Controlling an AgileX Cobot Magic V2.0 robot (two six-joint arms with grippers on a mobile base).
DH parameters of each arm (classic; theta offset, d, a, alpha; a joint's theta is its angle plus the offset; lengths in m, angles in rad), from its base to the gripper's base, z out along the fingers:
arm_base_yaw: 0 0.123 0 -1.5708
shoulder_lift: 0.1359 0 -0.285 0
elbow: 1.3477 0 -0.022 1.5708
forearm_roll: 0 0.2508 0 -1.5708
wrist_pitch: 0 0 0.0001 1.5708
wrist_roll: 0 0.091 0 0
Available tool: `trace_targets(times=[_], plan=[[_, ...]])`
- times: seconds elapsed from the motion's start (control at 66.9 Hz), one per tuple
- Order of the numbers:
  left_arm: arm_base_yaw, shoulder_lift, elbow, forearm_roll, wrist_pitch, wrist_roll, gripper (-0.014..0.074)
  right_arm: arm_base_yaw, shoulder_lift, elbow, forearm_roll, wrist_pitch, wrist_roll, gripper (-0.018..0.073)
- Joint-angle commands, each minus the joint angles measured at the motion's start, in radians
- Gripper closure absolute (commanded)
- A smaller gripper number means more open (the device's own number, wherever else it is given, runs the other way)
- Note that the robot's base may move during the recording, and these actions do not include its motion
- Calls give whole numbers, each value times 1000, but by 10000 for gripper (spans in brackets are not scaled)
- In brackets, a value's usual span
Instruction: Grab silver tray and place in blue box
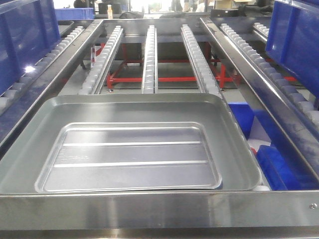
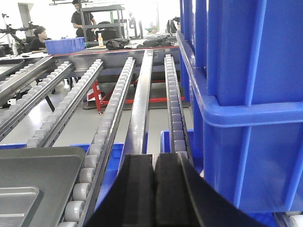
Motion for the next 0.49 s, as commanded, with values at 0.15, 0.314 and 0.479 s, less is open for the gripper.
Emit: trace_targets(times=[0.15, 0.314, 0.479], plan=[[1, -12, 16, -1, -87, -5, 603, -5, -22, -18, 0, -85, -10, 507], [1, -12, 16, -1, -87, -5, 603, -5, -22, -18, 0, -85, -10, 507], [1, -12, 16, -1, -87, -5, 603, -5, -22, -18, 0, -85, -10, 507]])
